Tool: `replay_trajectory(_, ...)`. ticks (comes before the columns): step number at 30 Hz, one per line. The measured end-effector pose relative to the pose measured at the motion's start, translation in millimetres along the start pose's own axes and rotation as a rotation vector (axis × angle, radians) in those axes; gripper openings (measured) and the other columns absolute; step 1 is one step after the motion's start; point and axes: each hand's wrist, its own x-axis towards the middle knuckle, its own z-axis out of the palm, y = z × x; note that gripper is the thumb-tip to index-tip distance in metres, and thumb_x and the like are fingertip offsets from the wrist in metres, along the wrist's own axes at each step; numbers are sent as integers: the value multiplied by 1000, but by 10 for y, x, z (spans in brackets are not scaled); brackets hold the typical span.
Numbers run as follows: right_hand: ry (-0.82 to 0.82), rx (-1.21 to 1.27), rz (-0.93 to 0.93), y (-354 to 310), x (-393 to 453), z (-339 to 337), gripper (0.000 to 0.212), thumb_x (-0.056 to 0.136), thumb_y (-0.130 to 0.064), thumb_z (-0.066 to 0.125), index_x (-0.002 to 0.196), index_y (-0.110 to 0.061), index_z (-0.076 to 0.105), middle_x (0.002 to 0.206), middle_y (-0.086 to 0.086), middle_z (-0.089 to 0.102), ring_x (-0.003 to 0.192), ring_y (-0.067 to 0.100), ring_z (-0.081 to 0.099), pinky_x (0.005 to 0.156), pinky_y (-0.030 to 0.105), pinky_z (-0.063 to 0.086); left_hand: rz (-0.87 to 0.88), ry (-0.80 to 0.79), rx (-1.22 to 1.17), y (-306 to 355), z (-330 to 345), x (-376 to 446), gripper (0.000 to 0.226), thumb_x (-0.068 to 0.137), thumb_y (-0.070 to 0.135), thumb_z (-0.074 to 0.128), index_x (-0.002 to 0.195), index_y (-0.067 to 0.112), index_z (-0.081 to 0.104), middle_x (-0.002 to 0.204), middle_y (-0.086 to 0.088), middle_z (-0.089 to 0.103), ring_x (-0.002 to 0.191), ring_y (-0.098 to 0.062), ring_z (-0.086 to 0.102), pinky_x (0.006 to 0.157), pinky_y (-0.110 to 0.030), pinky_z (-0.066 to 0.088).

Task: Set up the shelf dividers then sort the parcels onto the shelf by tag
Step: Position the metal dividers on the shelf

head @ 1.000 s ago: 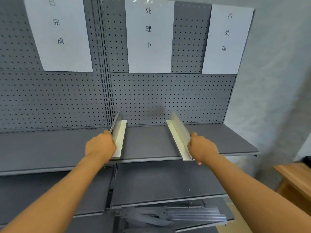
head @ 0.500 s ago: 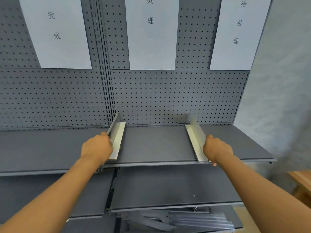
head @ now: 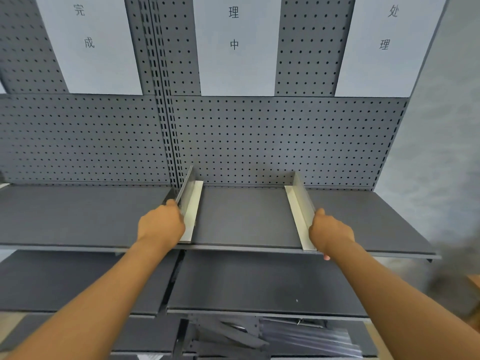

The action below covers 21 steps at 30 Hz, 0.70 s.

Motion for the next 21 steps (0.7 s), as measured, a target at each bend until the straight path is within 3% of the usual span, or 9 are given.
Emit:
replay_trajectory(5,-3,-40,19,15,-4,-30,33,97,-9,39,130,-10,38,104,8,63,77,25,59,63,33,43,3,11,-2,167,20,-106,18,99,11,39,111,2,50,84,-13,66,63,-30,55,55,-32,38)
replay_trajectory(9,255,-259,-157,-75,-49,-69,39,97,-21,43,135,-14,39,129,7,53,116,27,50,90,34,41,-12,15,2,182,-6,-200,19,97,10,39,111,3,50,86,-13,67,64,-29,54,56,-33,37)
replay_trajectory(11,291,-216,-312,-229,-85,-94,40,99,-26,44,137,-13,40,133,9,51,121,29,47,95,36,40,-25,20,16,149,-33,-240,20,98,10,38,112,3,50,92,-15,69,67,-30,54,57,-34,37)
replay_trajectory(16,214,-34,-543,-809,-288,-163,37,100,-23,42,135,-11,43,132,11,54,118,32,51,91,39,43,-58,26,29,-53,-97,-281,17,100,12,37,109,5,49,94,-15,69,68,-30,54,58,-35,39)
replay_trajectory(21,174,18,-604,-1268,-452,-205,36,101,-20,41,136,-12,43,128,11,58,110,33,56,79,38,46,-54,38,21,-344,-120,-228,15,99,11,38,107,6,49,90,-12,68,65,-29,54,56,-33,39)
